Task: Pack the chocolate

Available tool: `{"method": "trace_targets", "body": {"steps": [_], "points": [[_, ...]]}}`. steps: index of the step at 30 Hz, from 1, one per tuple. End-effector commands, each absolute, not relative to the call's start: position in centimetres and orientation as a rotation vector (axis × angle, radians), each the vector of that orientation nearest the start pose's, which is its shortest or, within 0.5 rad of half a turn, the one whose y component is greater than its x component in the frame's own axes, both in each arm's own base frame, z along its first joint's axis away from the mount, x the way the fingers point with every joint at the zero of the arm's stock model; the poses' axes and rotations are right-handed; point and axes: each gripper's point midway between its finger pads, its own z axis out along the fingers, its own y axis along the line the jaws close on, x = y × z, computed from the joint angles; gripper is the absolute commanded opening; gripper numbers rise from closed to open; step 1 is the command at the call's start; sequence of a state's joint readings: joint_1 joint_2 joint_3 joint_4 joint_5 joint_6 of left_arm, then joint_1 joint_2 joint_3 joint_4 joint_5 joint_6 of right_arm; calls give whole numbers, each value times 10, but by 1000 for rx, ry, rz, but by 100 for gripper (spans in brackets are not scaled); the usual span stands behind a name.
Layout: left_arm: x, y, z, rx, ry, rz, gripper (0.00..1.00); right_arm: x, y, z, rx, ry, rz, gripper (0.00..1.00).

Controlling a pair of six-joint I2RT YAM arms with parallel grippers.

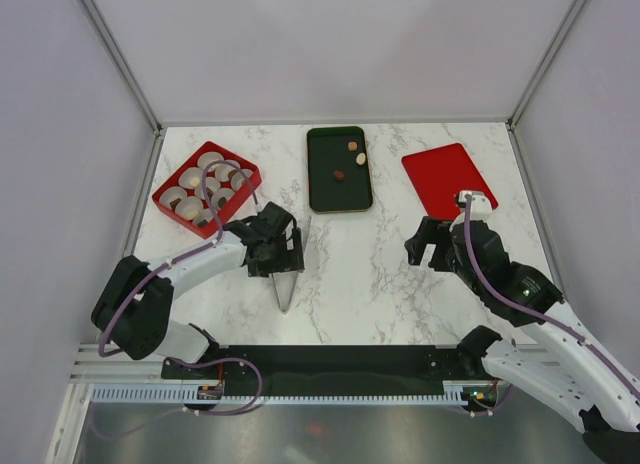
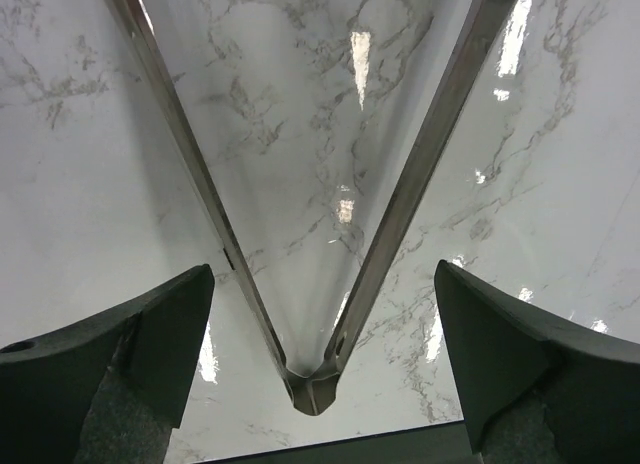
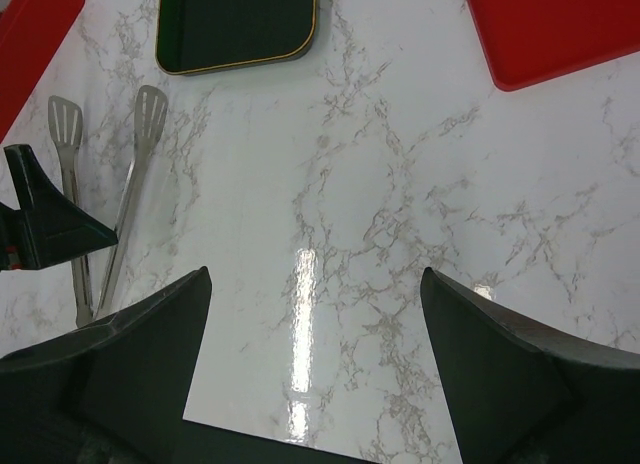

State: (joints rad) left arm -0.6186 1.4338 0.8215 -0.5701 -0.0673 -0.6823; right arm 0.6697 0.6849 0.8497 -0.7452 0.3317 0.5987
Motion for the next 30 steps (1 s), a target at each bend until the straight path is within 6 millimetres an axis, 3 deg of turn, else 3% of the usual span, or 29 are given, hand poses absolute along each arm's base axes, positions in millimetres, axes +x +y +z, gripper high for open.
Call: {"method": "trace_targets", "body": {"steps": [1, 6, 10, 11, 13, 14, 16, 17, 19, 20, 21, 22, 23, 24, 25, 26, 28, 29, 30], "points": [[241, -191, 57, -130, 2715, -322, 100, 210, 114, 238, 153, 2099, 383, 94], [238, -189, 61, -100, 2711, -321, 100, 211, 113, 246, 203, 2084, 397, 94], [237, -192, 90, -62, 2636, -411, 100, 221, 116, 246, 210, 2110, 350, 93], [238, -195, 111, -30, 2573, -462, 100, 227, 113, 253, 213, 2093, 314, 92], [237, -197, 132, 40, 2512, -518, 100, 246, 99, 258, 244, 2054, 161, 93], [235, -202, 156, 84, 2445, -587, 100, 253, 96, 268, 252, 2023, 120, 93], [227, -209, 179, 173, 2384, -682, 100, 274, 91, 275, 218, 1992, -17, 93], [226, -211, 191, 220, 2344, -702, 100, 282, 93, 287, 217, 1967, -31, 93], [215, -212, 215, 276, 2261, -772, 100, 311, 107, 278, 122, 2012, -65, 94], [213, -210, 220, 303, 2235, -776, 100, 324, 113, 284, 100, 2019, -47, 94], [209, -207, 234, 308, 2183, -790, 100, 347, 109, 259, 98, 2098, -101, 93], [206, -206, 238, 336, 2158, -798, 100, 362, 110, 263, 84, 2110, -97, 92], [203, -205, 241, 353, 2133, -808, 100, 373, 118, 252, 47, 2162, -43, 91], [199, -205, 244, 374, 2111, -821, 100, 391, 110, 227, 52, 2232, -74, 86], [195, -203, 250, 394, 2075, -826, 100, 400, 110, 219, 34, 2257, -66, 84], [195, -200, 247, 387, 2074, -816, 100, 409, 113, 218, 28, 2267, -33, 82], [195, -192, 246, 357, 2055, -786, 100, 430, 105, 195, 20, 2320, -47, 71], [193, -189, 236, 353, 2073, -773, 100, 435, 105, 187, 8, 2340, -39, 66], [193, -188, 234, 348, 2074, -767, 100, 443, 99, 166, 11, 2388, -63, 55]]}}
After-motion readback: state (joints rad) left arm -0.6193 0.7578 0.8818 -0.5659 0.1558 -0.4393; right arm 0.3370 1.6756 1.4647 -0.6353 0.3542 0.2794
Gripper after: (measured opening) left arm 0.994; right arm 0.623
